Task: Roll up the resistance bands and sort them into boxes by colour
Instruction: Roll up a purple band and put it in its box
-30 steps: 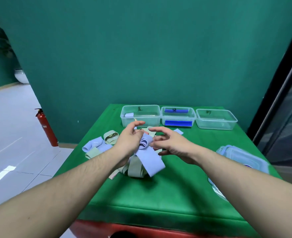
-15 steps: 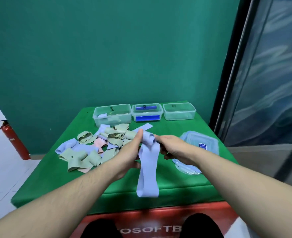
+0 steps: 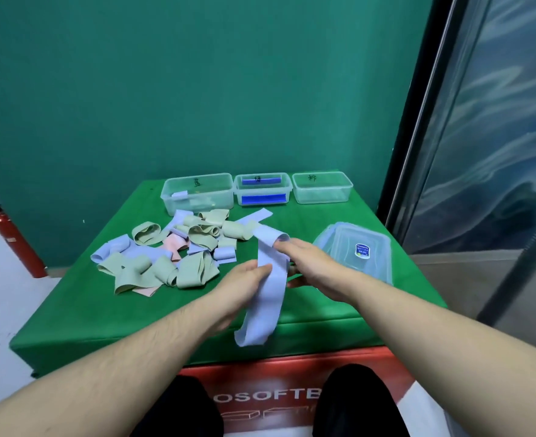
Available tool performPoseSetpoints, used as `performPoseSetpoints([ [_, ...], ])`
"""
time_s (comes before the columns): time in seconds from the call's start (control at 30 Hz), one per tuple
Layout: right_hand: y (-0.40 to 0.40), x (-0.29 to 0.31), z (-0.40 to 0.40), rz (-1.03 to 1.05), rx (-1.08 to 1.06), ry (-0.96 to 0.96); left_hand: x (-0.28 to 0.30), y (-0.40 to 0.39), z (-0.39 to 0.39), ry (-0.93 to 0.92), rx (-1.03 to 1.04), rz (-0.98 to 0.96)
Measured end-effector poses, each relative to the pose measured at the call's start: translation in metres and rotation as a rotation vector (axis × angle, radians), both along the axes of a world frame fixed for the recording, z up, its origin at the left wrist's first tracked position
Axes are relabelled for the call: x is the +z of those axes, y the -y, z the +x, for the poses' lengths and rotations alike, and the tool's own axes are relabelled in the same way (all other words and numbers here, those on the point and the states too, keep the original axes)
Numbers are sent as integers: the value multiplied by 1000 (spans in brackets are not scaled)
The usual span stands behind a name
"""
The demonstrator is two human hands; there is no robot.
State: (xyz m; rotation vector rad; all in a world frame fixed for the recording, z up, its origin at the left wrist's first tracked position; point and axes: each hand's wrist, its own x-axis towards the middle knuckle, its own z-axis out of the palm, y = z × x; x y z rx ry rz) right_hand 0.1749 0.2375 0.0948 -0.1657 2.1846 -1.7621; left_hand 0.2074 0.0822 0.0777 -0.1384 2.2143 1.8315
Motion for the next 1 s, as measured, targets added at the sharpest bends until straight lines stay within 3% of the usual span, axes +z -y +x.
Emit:
performPoseSetpoints([
  [0.13, 3, -31, -14, -69, -116, -19, -25, 0, -12, 60, 7, 102],
  [0.3, 7, -65, -42, -152, -94, 173, -55, 0, -39, 92, 15, 66],
  [0.47, 12, -87, -83, -7, -214, -17, -74, -2, -85, 23, 73, -105],
  [0.77, 8, -81, -177, -65, -274, -109, -75, -10, -181, -147, 132, -230],
  [1.0, -1, -106, -199, 278, -304, -38, -99, -2, -186, -180, 150, -365],
])
